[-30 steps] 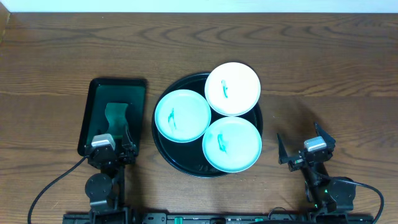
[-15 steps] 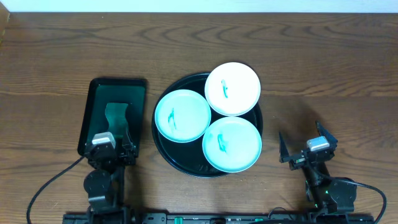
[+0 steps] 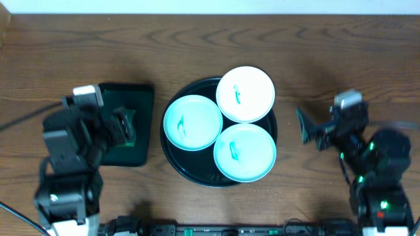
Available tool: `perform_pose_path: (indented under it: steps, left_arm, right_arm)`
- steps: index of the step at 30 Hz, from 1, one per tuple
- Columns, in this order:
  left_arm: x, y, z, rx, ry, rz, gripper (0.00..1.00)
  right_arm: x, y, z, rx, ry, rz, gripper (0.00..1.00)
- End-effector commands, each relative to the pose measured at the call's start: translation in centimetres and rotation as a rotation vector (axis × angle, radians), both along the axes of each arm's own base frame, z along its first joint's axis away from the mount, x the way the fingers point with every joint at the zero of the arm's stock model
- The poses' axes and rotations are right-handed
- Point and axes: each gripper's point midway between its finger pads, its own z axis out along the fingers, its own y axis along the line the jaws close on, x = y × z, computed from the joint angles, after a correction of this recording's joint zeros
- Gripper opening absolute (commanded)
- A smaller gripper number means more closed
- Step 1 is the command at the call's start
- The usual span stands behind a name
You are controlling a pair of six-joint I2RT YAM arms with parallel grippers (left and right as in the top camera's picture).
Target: Clean dirty plates on tray and stack at the side
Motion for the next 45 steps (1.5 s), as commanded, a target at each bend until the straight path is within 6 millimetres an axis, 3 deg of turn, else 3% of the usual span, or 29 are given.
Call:
perform_pose_path:
  steps: [1,3,5,10,12,19,21,23,24,27,30,34,39,45]
  left_arm:
    - [1.2,-1.3,2.7,-0.061,0.055,-0.064,0.74]
    - [1.6,-2.5,2.0,-0.122,0.147,-0.116,0.74]
    - [1.6,-2.4,0.9,-0.128,0.196,-0.111,0.74]
    - [1.3,-2.6,-0.1,-0.146,0.247,-0.111,0.74]
    - [0.8,-2.6,-0.4,-0.159,0.270,-0.102,0.74]
    - [0.6,-2.7,-0.9,-0.166,0.291,-0.099,0.74]
    - [0.4,-2.6,-1.0,-0.163,0.300,-0.094,0.74]
    - [0.2,-2.3,-1.2,-0.152,0.309,-0.079,0.74]
    - [0.3,-1.8,-1.3,-0.147,0.311,-0.044,0.74]
    - [0.4,0.6,-1.7,-0.106,0.327,0.110,0.74]
    - [0.7,2.0,-2.5,-0.080,0.354,0.197,0.74]
    - [1.4,2.3,-4.3,-0.076,0.421,0.203,0.73]
    - [3.0,3.6,-8.2,-0.029,0.558,0.246,0.73]
    - [4.4,3.8,-10.9,-0.026,0.628,0.247,0.73]
  right_arm:
    - [2.0,0.4,2.1,0.001,0.134,0.030,0.99]
    - [3.8,0.7,2.4,-0.005,0.279,0.041,0.99]
    - [4.8,1.2,2.0,-0.043,0.369,0.073,0.99]
    - [6.9,2.5,-0.6,-0.081,0.536,0.126,0.99]
    - [6.7,3.0,-2.4,-0.026,0.633,0.127,0.99]
    - [6.4,6.8,-4.3,0.154,0.752,0.289,0.98]
    - [7.2,7.0,-6.4,0.157,0.829,0.192,0.96]
    - [7.9,8.1,-8.3,0.166,0.899,0.113,0.89]
    - [8.1,9.6,-9.1,0.184,0.945,0.085,0.82]
    - [8.7,12.0,-10.6,0.208,1.018,-0.008,0.75]
    - [9.3,14.4,-12.6,0.170,1.063,-0.092,0.61]
    - [9.6,16.9,-15.3,0.127,1.085,-0.149,0.55]
    - [8.5,19.2,-18.9,0.052,1.113,-0.209,0.43]
    - [7.7,21.2,-21.1,-0.001,1.115,-0.200,0.39]
